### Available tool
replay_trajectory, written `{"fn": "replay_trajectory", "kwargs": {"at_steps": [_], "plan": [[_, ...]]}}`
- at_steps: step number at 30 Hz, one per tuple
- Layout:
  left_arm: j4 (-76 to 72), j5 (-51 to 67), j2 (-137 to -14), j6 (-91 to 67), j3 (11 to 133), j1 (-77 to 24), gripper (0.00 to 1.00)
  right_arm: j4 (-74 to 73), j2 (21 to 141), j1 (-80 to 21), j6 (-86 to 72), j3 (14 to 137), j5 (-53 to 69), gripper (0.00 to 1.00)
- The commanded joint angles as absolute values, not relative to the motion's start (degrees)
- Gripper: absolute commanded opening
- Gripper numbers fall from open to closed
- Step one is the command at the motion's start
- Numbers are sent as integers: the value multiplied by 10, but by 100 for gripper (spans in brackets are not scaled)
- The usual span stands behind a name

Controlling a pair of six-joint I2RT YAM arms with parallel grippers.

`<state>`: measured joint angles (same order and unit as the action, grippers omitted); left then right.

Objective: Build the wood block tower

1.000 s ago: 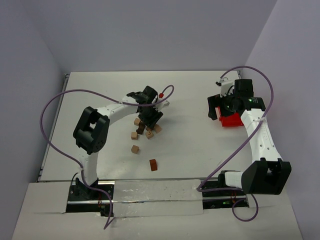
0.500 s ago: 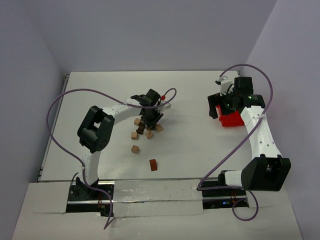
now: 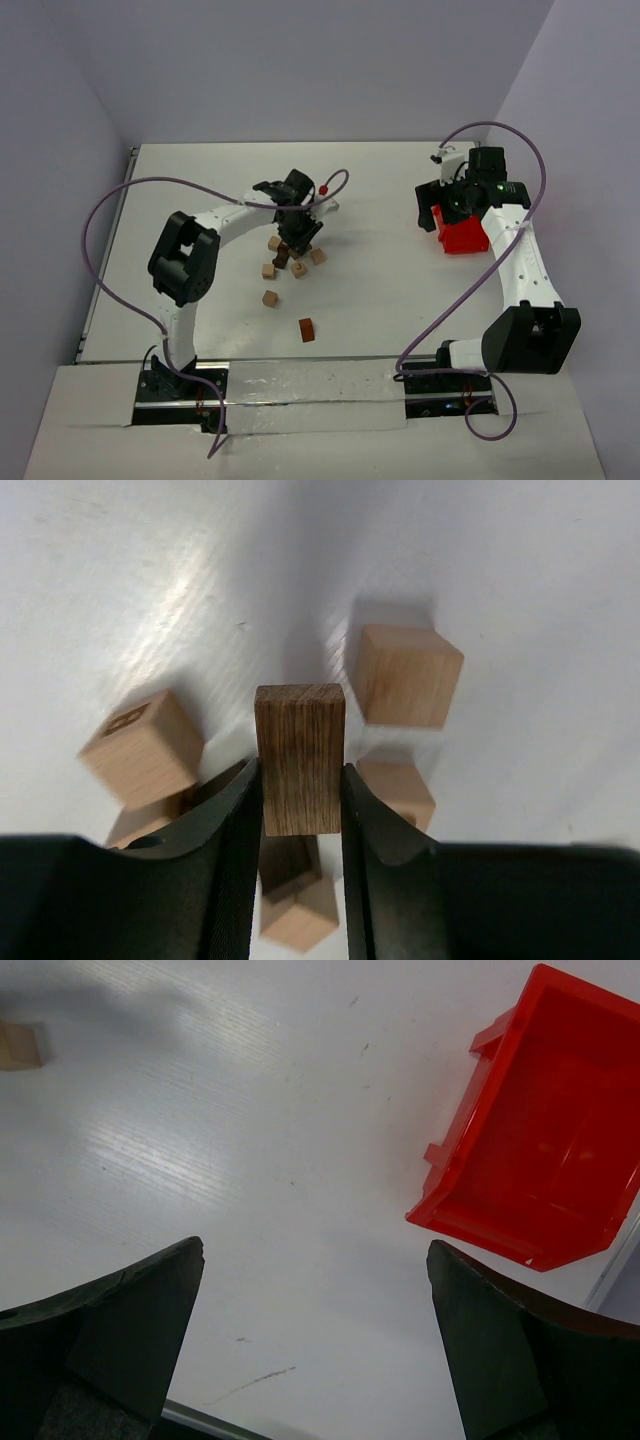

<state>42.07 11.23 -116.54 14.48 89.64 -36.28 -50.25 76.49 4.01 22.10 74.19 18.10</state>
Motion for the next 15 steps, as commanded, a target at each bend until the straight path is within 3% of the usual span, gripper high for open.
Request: {"fn": "replay_trajectory", "kwargs": {"at_steps": [1, 8, 15], "plan": [[467, 201, -1102, 194, 992, -272, 0, -511, 761, 40, 216, 754, 200, 100], [493, 178, -1152, 235, 1033, -198, 0, -520, 774, 40, 219, 765, 201, 100], [454, 166, -1201, 236, 1009, -187, 0, -530, 787, 40, 218, 785, 196, 100]]}}
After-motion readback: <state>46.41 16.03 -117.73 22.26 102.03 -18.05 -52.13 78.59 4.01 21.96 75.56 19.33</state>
